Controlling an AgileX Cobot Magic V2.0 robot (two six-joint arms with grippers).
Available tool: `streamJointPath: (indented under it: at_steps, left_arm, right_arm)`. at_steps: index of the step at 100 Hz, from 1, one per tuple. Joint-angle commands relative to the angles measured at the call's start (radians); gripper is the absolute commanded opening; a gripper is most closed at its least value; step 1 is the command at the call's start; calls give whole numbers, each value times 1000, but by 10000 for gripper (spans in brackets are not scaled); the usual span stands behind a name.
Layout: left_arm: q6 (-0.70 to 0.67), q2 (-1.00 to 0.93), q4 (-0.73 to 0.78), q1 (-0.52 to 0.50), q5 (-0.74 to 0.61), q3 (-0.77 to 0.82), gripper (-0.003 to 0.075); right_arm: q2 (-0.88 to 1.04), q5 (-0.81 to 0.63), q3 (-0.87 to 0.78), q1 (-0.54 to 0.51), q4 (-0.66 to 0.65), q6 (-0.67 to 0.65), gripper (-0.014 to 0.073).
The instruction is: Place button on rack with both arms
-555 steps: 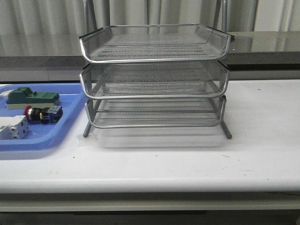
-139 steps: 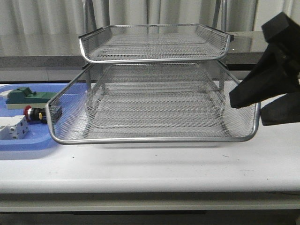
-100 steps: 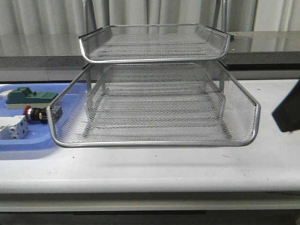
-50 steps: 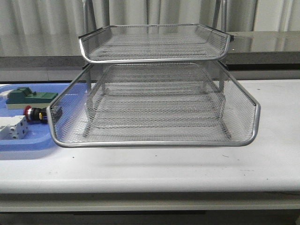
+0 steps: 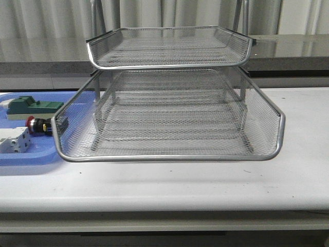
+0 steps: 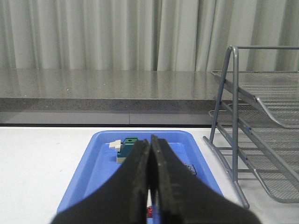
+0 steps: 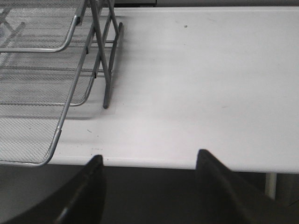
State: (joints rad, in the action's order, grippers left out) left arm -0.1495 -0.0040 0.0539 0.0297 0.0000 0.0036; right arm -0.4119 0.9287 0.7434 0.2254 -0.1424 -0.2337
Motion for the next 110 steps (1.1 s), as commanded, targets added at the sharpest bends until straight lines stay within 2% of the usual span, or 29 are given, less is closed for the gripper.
streamJointPath:
  at_steps: [1,20,28,110]
  left_arm:
    - [-8,-32,-10,-2,-83,33,-20]
    - [-8,-32,-10,-2,-83,33,-20]
    - [-8,-32,-10,-2,-83,33,-20]
    - [-8,-32,-10,-2,-83,33,-20]
  right_arm:
    - [4,-80,33,-2,-25,-1,350]
    - [4,-77,33,-2,-24,-1,20]
    - [4,-77,33,-2,-24,-1,-76]
    - [4,-77,33,-2,-24,-1,-68]
